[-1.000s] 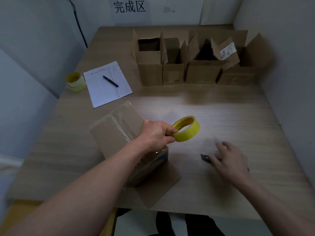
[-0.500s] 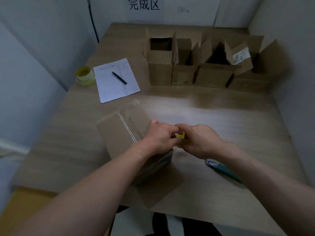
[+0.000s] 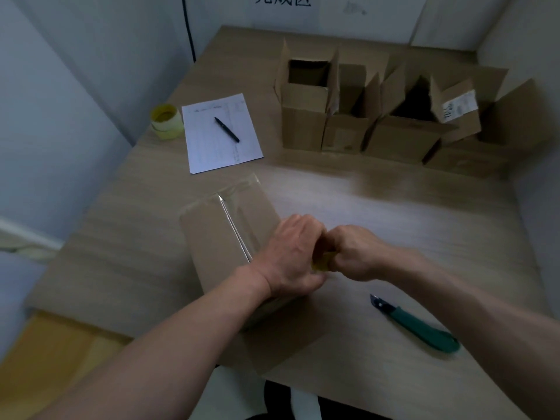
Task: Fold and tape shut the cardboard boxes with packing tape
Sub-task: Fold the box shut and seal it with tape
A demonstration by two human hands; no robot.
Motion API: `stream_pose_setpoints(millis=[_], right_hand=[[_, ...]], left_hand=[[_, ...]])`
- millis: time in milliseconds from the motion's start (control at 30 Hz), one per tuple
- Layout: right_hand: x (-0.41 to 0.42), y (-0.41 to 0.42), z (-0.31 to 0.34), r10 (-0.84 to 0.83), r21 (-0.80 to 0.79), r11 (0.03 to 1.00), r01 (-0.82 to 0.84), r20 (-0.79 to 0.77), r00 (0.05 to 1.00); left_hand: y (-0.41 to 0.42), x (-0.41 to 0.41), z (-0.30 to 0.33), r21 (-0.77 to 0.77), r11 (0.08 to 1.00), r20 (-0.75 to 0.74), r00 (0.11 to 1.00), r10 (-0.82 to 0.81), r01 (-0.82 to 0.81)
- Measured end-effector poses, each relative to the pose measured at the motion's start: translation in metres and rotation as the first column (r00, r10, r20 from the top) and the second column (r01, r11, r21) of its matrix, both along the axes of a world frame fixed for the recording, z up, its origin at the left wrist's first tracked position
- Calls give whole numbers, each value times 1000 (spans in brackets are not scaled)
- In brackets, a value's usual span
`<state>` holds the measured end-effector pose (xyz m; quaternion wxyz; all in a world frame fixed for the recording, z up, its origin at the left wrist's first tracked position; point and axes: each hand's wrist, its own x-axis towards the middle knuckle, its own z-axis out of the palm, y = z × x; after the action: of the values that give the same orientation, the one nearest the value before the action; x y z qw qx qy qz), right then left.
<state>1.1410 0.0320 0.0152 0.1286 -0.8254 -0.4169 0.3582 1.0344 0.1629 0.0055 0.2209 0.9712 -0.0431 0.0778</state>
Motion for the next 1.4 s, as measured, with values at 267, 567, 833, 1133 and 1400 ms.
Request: stream_pose_setpoints(millis=[267, 567, 833, 1133, 1400], right_hand=[[-17, 2, -4, 68, 215, 937, -275, 659, 749], [-19, -2, -10, -101, 228, 972, -59, 629, 771], [23, -25, 3, 9, -36, 999, 25, 722, 692], [37, -61, 13, -469, 291, 883, 368, 494, 732], [-5, -81, -34, -818, 401, 494, 771, -85, 569]], left_hand=[[-4, 2, -1, 5, 998, -41, 997, 58, -58], [-15, 10, -1, 80, 990, -126, 984, 122, -113], [-15, 1, -1, 193, 981, -191, 979, 67, -29], [-24, 11, -5, 85, 977, -206, 956, 210, -197], [-17, 3, -8, -102, 962, -37, 967, 252, -255]])
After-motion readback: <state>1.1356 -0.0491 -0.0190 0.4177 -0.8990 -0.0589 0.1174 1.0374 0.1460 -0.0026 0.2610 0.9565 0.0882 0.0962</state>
